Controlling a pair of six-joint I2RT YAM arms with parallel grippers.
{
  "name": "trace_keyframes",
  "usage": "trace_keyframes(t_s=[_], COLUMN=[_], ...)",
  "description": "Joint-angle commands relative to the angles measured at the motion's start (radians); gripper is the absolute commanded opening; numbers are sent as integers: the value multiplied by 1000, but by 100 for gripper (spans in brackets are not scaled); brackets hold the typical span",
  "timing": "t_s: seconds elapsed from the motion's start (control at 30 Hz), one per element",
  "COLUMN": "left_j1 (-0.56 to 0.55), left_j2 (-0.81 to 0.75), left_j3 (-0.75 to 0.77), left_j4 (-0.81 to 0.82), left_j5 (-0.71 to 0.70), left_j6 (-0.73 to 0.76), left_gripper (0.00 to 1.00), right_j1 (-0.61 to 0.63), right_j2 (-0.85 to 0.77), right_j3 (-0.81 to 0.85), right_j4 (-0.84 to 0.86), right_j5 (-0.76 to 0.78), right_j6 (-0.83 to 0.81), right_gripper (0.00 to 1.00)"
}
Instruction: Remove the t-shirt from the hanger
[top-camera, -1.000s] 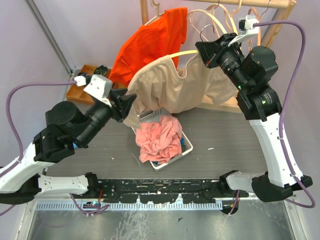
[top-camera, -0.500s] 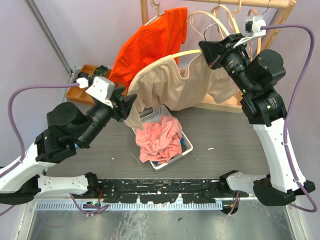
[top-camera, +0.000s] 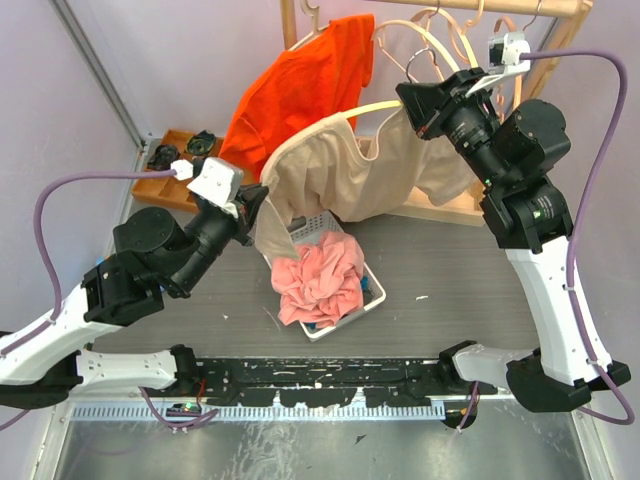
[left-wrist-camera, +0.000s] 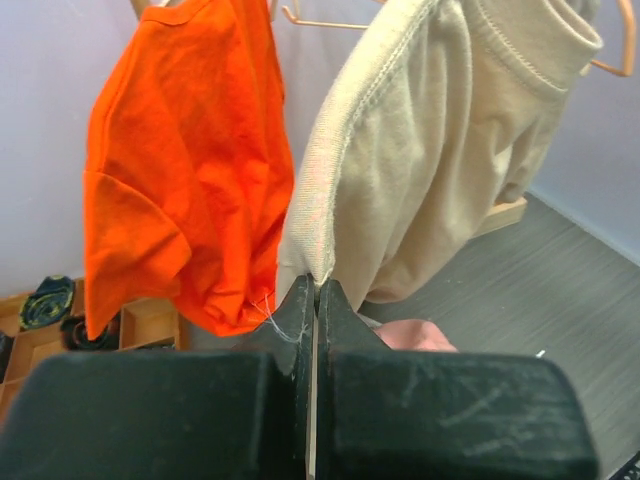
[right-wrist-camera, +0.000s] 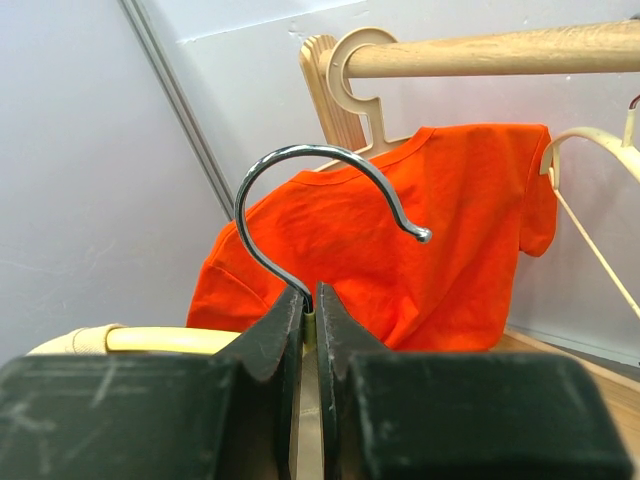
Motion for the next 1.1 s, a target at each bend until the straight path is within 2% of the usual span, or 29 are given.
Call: trace_keyframes(t_s=[0.0,0.13,0.3,0.47,0.57,0.67,0.77,0.93,1.07], left_j1=[-4,-4,-4,-3,-4,-4,-5,-4,-3], left_j2=[-16,-61,-192,-285,-294,-288,-267,-190,-126], left_j3=[-6,-8,-86,-151,-151,-159,-158,-109,-77], left_j4=[9,-89,-233,-325,-378,-347,-255,-90,27], left_j5=[-108,-182,-262,-332,-333,-285,-212,-137,-85], left_j6=[0,-88,-245,-338,-372,-345,-266,-105,8], left_gripper=[0,0,0,0,0,0,18,57,71], right_j1=[2,2,1,2,1,1,2,2,2], right_j2=[-49,-50,-44,-41,-42,-39,-36,-42,-49], right_j3=[11,4,2,-5,-8,-4,2,4,1], right_j4=[134,134,137,155,170,177,176,167,160], right_j5=[8,39,63,91,96,82,61,34,24], right_j6=[24,25,15,21,31,36,37,35,38], right_gripper=[1,1,1,1,1,1,1,0,1])
